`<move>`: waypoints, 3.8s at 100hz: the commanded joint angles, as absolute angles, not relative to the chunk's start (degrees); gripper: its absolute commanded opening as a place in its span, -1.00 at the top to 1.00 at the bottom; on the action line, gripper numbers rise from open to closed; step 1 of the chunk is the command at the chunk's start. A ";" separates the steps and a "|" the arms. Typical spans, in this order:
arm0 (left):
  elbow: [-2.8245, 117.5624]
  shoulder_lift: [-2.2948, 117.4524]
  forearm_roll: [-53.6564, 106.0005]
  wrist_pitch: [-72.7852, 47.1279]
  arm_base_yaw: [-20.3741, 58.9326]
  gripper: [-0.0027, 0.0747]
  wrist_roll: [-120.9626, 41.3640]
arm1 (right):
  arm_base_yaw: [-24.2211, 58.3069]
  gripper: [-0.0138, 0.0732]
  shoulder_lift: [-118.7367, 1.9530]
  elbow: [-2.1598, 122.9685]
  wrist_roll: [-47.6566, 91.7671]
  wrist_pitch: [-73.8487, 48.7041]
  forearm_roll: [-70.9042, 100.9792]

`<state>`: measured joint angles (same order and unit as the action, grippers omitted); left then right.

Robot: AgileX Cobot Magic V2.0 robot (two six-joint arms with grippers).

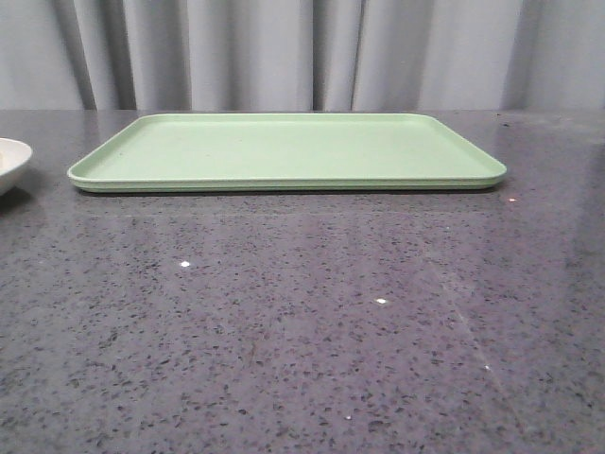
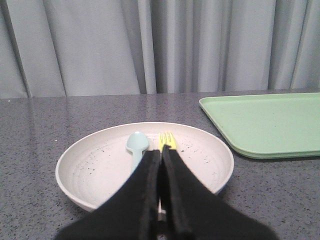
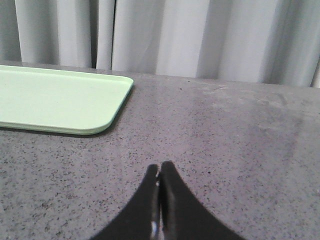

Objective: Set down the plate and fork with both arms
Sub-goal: 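Move the left gripper above the cream plate with spoon and fork, then open the left gripper and lower it onto the plate rim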

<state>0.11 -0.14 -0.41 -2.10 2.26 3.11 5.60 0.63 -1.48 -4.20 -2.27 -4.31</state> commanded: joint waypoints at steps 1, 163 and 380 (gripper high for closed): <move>-0.07 -1.95 0.60 2.78 2.00 0.98 3.34 | 5.29 0.84 1.95 -1.25 -3.89 5.41 -4.97; 47.80 30.85 4.90 -53.66 2.00 0.52 3.34 | 5.34 0.43 -24.50 39.02 -4.17 -44.92 3.35; 60.62 83.14 17.54 -39.44 -23.10 -0.32 -12.22 | 5.34 -0.53 -24.50 39.02 -4.17 -44.98 3.28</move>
